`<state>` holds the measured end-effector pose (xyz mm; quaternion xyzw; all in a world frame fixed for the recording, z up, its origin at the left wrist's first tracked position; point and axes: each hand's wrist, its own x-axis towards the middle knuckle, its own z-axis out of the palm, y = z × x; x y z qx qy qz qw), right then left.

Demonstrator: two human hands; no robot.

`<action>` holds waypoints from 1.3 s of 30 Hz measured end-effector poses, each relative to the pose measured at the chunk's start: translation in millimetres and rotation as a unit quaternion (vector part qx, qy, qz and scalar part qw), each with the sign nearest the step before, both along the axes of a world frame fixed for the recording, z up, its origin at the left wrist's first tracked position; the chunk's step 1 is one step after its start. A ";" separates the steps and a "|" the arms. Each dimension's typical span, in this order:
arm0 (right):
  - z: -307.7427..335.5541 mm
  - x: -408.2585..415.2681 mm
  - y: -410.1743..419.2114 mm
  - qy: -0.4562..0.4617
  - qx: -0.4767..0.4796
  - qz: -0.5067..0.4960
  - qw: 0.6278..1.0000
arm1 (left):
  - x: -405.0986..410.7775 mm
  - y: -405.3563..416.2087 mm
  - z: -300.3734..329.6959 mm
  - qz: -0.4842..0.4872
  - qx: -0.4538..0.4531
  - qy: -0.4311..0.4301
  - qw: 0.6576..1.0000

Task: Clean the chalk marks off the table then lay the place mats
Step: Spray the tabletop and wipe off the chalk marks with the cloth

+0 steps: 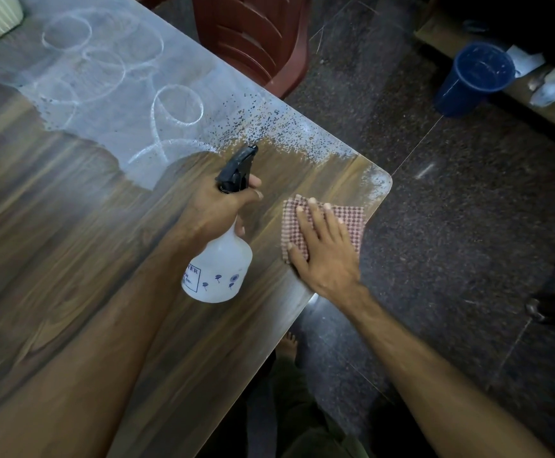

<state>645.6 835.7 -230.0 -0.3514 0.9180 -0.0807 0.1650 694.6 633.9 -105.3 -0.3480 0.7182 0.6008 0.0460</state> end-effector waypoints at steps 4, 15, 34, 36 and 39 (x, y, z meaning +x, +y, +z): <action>-7.2 -65.6 10.0 0.040 0.029 -0.108 0.993 | 2.1 -5.9 1.0 0.002 -0.005 -0.004 1.000; -9.8 -63.2 2.0 0.038 0.009 -0.209 0.977 | -0.8 -11.4 2.3 0.018 0.002 -0.005 1.000; -2.4 -23.3 -32.0 0.019 -0.014 0.023 0.999 | -7.3 -21.8 -0.9 0.009 -0.025 -0.006 1.000; -4.7 -36.9 -14.0 0.011 0.000 -0.012 1.000 | -6.2 -22.3 -0.8 0.017 -0.019 -0.001 1.000; -7.3 -80.4 -6.5 0.035 0.040 -0.087 0.995 | -2.6 -23.3 -0.7 0.023 -0.020 0.008 1.000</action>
